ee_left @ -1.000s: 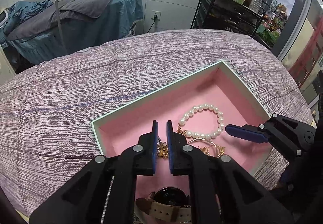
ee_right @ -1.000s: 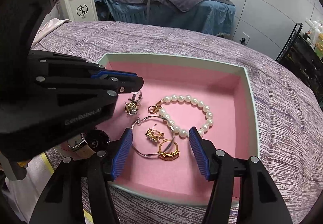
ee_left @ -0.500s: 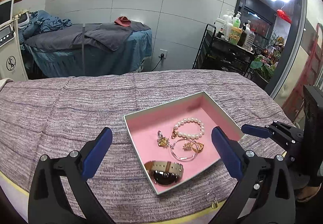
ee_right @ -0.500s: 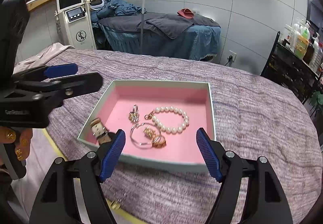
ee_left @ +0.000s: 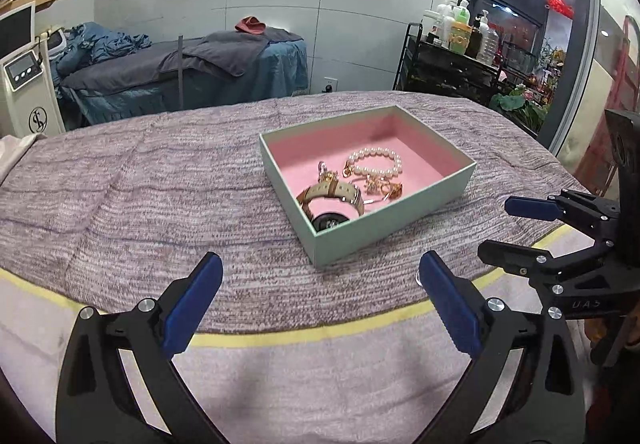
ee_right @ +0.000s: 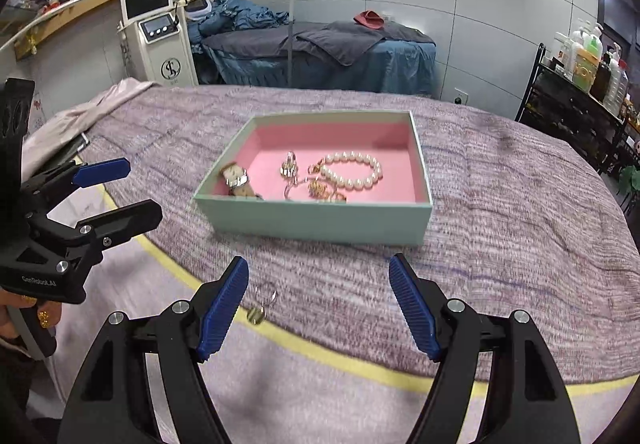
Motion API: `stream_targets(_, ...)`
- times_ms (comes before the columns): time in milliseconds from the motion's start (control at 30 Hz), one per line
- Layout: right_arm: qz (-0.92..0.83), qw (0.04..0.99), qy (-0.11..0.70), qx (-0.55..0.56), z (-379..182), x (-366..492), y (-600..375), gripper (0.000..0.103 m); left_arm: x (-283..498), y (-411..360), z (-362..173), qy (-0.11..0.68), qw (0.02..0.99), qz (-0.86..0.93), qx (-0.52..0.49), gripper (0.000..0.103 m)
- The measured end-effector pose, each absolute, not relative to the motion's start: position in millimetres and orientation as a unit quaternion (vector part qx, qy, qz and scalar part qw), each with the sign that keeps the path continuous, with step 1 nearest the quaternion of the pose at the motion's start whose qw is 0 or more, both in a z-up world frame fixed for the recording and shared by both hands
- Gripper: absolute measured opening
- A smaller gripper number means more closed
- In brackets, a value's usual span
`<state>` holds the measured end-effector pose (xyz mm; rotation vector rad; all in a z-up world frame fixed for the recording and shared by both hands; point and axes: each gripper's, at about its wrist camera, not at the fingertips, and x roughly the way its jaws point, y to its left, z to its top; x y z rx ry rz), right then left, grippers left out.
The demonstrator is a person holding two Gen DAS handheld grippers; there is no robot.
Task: Organize jewelry
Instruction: 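Open both tools in the box and withdraw toward the remaining pieces, then grasp a gold padlock charm with the right tool while the left tool grasps a silver ring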
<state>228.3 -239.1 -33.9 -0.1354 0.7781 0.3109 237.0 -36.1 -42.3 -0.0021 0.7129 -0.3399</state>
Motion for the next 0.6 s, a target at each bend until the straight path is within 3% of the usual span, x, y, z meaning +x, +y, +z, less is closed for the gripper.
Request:
stream_targets(400,0.164,0.883,0.429,-0.099,-73,214,-217,0.069,212,-32,-85,0.393,0.907,-0.146,-0.019,0.097)
stream_targets(600,0.165,0.875,0.444,-0.104,-82,219,-204,0.051,207,-32,-87,0.394,0.907,-0.149,-0.021,0.097)
